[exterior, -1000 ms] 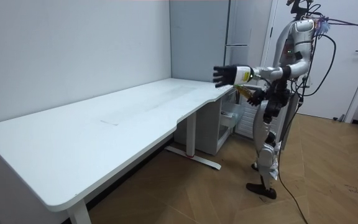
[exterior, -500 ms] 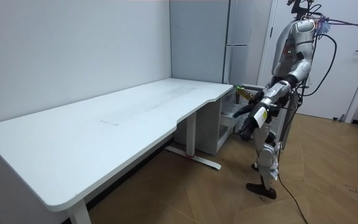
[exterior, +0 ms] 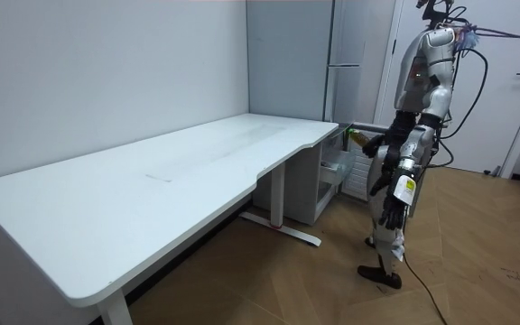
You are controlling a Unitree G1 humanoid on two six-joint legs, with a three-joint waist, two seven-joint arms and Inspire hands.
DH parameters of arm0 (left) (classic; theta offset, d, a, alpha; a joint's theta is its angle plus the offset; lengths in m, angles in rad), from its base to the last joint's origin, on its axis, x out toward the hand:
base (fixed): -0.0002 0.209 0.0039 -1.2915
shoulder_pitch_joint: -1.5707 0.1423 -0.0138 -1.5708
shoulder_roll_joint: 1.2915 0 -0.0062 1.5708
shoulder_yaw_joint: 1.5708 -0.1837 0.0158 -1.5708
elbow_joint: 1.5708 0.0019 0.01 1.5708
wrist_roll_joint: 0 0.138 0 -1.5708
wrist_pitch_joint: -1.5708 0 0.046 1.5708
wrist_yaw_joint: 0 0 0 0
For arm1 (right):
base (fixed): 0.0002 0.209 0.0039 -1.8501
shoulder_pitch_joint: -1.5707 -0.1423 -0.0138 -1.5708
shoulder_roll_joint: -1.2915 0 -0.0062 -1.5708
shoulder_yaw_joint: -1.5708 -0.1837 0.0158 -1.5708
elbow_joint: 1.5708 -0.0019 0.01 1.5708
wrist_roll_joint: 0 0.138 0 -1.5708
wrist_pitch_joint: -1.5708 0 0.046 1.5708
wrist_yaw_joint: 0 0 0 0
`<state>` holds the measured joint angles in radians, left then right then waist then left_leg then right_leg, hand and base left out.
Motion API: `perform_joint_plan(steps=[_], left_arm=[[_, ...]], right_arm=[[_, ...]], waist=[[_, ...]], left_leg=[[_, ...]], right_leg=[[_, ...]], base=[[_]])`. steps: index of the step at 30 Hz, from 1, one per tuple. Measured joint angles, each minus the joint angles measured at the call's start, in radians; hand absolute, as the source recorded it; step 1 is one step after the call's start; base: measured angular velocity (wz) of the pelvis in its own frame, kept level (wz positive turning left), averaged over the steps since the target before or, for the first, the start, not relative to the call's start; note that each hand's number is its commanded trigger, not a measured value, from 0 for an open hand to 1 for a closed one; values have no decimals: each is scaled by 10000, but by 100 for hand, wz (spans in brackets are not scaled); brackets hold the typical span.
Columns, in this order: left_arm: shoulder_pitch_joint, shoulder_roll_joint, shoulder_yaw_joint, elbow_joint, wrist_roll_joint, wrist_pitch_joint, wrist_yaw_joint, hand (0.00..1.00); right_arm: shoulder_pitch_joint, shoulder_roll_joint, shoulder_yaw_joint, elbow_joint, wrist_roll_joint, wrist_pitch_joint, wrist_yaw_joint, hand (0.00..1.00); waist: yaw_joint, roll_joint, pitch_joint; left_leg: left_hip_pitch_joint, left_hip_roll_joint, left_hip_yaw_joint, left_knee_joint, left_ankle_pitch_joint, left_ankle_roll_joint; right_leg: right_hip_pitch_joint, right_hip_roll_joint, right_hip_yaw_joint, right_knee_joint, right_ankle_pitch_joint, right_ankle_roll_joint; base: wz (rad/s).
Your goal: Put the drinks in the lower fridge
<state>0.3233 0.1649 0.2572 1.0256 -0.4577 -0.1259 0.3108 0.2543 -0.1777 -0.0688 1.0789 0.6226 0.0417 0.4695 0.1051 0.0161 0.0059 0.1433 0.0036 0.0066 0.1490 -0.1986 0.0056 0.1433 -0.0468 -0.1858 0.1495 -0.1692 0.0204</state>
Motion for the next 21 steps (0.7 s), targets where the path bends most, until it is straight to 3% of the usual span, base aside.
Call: perform_joint_plan(steps=[8, 12, 21], left_arm=[[246, -356, -249, 546, 30, 542, -1034, 0], [200, -387, -349, 565, 37, 715, -1216, 0], [96, -361, -347, 545, 1295, 1075, -1771, 0]], right_arm=[[-145, 129, -25, 1021, 2563, 45, -489, 100], [-189, 131, -44, 1078, 3070, 135, -784, 100], [-721, 122, -127, 1053, 4499, 394, -1283, 100]], waist=[[-147, 26, 9], [-212, 66, 2], [-253, 134, -7]], left_leg=[[20, -1, 13, 24, -1, -1], [21, 2, 31, 31, -1, -1], [-73, -10, 106, 76, -1, 4]], right_leg=[[48, -6, -52, 9, -1, 1], [31, -6, -40, 19, -3, -2], [-8, -16, 41, 29, -3, -1]], base=[[0], [-1], [-2]])
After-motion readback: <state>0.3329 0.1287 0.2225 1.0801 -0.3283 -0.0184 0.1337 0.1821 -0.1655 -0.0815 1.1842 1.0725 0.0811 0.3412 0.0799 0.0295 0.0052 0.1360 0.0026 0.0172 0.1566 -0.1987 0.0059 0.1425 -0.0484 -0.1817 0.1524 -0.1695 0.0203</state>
